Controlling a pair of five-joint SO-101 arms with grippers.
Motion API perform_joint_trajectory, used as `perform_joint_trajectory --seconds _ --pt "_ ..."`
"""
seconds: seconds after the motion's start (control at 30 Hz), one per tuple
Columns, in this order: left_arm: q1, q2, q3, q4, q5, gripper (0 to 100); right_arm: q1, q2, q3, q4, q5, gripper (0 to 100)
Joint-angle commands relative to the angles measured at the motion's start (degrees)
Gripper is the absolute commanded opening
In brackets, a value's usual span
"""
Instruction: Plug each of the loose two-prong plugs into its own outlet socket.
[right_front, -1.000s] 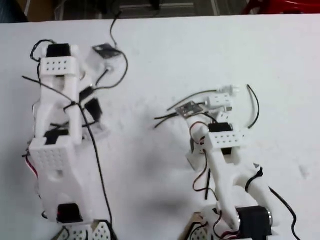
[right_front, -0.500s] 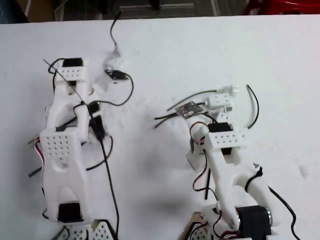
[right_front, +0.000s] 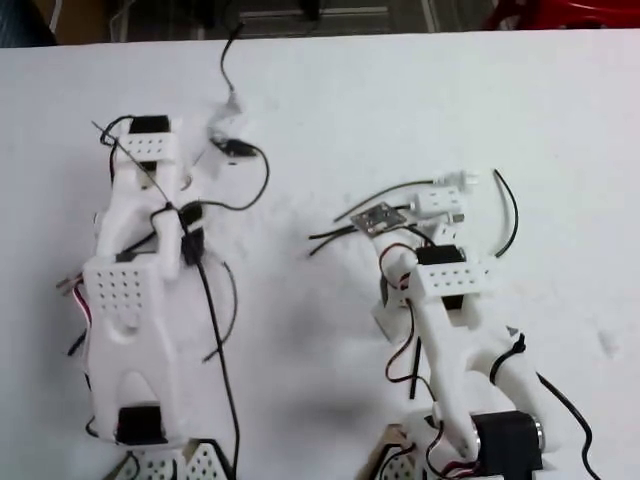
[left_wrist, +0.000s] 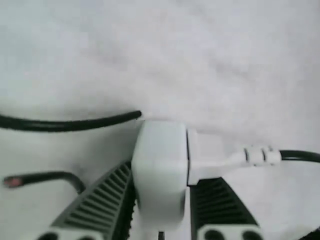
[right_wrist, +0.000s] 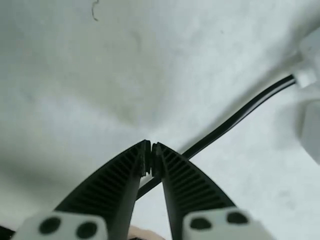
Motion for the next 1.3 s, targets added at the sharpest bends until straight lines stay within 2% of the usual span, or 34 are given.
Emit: perform_joint_trajectory --seconds 0.0,0.23,0.47,0.67,0.8,1.03,1.27 --pt "2.5 -4.2 -9.8 0.0 9.5 9 0.2 -1.2 -0.2 -0.2 -0.4 1.9" --pt "5.1 -9.3 -25.6 -0.1 20.9 9 0.2 -1.2 -0.2 -0.1 -0.5 1.9" --pt "8.8 -9.5 -36.0 -4.1 22.6 9 0.2 -1.2 -0.1 -0.1 -0.5 1.9" --pt "8.2 -9.4 -35.0 -13.5 21.5 6 0.2 -1.2 -0.1 -0.1 -0.5 1.9" --pt "7.7 -9.4 -29.6 -20.9 19.1 5 0.2 -1.2 -0.1 -0.1 -0.5 1.9" --pt "7.8 -8.9 -19.5 -33.3 19.3 5 0.2 -1.2 -0.1 -0.1 -0.5 1.9" --pt "6.9 3.6 -18.8 -44.1 19.0 5 0.2 -1.2 0.9 -0.3 -0.5 1.9"
